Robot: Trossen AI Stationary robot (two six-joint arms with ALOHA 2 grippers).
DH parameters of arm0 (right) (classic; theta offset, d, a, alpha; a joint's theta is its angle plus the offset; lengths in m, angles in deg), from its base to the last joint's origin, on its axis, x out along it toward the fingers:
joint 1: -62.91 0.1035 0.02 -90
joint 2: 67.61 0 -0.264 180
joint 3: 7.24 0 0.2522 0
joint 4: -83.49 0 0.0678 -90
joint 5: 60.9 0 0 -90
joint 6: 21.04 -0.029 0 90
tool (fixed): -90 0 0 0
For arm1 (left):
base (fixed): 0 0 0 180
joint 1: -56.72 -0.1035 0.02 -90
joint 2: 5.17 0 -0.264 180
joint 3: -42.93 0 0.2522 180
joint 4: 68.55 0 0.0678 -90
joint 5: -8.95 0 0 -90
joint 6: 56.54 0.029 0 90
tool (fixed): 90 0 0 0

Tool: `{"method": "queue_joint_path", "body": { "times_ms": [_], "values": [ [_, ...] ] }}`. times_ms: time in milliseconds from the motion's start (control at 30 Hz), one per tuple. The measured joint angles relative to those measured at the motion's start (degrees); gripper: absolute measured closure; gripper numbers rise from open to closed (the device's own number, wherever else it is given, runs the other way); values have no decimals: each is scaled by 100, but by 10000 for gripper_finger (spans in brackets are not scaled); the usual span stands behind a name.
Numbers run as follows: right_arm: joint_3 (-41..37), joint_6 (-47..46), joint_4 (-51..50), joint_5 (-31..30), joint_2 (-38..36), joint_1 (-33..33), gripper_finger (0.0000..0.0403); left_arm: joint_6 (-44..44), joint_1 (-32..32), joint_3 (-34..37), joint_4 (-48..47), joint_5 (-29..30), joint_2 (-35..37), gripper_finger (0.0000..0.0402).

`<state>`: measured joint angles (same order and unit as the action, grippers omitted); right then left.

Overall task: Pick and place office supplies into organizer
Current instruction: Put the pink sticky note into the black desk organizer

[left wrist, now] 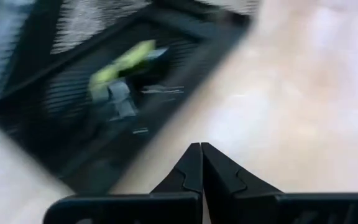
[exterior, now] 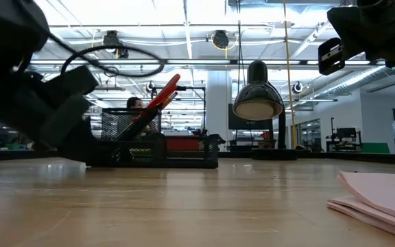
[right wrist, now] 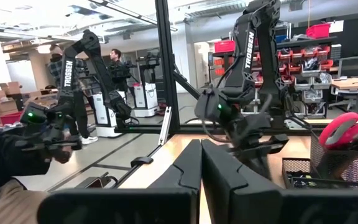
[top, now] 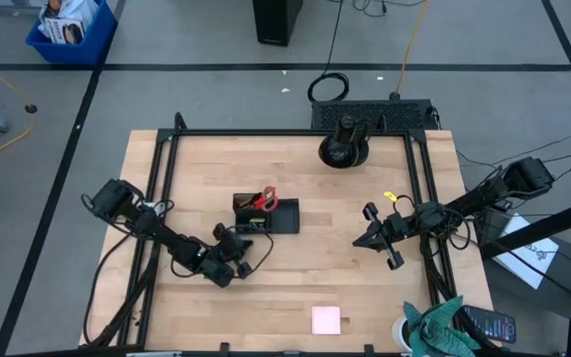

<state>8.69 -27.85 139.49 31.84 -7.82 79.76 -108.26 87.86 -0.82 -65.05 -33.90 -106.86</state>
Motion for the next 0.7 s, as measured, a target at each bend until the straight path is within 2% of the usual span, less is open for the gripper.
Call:
{"method": "queue_joint_path", "body": {
  "times_ms": [100, 233, 400, 567, 700],
  "values": [
    [0, 0, 0, 0, 0, 0, 399, 623, 48, -250, 242, -428, 0, 398],
    [-1, 70, -96, 26, -2, 2, 399, 1343, 53, -959, 86, -1006, -2, 399],
    [47, 276, -412, 31, -2, 102, 399, 2302, 142, -1849, -165, -1157, -204, 399],
    [548, 532, -1565, -4, 8, 406, 399, 2730, 304, -2372, -97, -1276, -479, 398],
    [1098, 754, -2905, -553, 9, 713, 399, 2592, 330, -2703, 2, -1657, -825, 399]
  ]
}}
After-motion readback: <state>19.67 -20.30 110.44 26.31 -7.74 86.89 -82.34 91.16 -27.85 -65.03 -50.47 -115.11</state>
